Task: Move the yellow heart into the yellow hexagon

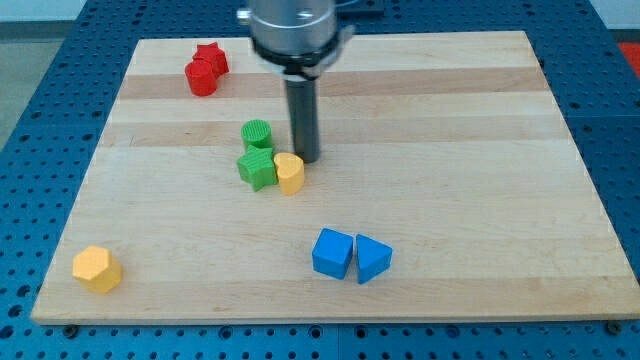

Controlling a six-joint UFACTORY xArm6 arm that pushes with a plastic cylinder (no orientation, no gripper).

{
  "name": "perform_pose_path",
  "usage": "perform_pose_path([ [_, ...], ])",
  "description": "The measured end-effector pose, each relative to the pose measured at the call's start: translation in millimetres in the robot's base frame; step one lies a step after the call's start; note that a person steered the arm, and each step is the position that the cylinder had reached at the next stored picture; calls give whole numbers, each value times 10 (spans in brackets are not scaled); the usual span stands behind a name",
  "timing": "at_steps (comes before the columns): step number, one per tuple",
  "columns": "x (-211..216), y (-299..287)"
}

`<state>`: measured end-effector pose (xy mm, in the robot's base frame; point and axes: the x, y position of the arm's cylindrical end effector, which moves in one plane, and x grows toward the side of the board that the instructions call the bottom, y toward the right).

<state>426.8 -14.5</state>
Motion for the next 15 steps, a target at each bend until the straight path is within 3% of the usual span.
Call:
perform_pose_path([
  [2,248,-33],
  [3,-28,-46],
  [5,446,-311],
  [8,853,-1040],
  [10,906,-1514],
  [13,1222,-1920],
  [15,1183,-1739],
])
